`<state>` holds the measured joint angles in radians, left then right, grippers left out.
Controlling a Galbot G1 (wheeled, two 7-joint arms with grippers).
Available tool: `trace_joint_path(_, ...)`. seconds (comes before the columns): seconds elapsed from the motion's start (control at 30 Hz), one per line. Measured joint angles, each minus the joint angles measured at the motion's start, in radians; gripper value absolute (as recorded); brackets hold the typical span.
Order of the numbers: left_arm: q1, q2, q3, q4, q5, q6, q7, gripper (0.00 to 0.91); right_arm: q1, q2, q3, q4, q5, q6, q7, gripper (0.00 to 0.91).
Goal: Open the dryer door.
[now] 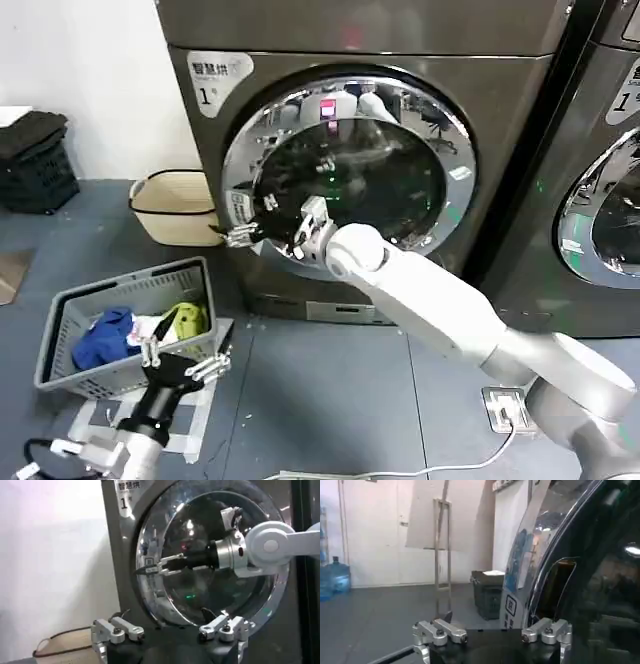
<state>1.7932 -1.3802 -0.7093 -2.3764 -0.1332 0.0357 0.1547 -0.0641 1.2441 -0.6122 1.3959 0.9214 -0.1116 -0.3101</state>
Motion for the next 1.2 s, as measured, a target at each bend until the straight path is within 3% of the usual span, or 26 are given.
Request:
trace_joint_path(0.53,-0.130,0.101,-0.108,0.064,-0.173,0.065,0.032,0.907,-0.043,-0.202,0.005,0.229,0.058,0.005,-0.068,0.907)
trace_joint_path(1.0,-0.241,0.202,-0.258,0.175,-0.260,0.064,0.151,0.907,-0.083,-0.323,0.010,0.367,0.109,0.022,-0.155,0.907)
trace_joint_path(1.2,-0.296,0.265,-0.279,0.235,-0.299,0.078,0.158,0.907,-0.104,-0.377,0.011,0.432,0.109,0.023,-0.207,0.907)
